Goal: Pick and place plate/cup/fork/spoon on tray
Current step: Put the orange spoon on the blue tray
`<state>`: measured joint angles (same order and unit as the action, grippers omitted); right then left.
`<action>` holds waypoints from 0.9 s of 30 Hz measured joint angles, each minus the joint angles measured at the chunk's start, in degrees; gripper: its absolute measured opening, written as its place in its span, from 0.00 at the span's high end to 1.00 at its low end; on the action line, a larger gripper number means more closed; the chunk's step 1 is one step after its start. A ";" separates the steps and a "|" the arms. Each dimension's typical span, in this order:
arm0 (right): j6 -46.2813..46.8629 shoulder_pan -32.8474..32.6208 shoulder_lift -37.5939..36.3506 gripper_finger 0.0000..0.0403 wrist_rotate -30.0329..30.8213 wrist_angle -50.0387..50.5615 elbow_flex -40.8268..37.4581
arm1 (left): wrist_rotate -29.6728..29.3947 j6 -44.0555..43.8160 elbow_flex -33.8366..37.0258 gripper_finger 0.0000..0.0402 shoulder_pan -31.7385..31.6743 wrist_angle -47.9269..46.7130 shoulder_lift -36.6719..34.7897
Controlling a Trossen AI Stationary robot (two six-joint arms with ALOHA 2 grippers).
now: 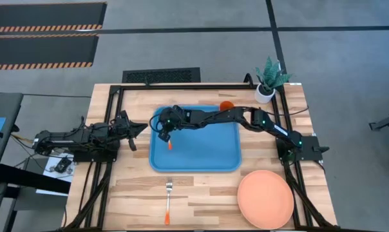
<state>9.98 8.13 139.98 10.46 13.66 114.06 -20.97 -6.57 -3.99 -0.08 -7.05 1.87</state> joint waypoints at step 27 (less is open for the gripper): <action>-7.41 -13.32 -33.28 0.99 7.13 -20.74 -45.59 | 3.45 -6.90 -5.21 1.00 -3.44 -3.50 25.01</action>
<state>2.57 -5.19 106.70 17.58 -7.08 68.47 -17.52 -13.47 -9.20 -3.52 -10.55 26.88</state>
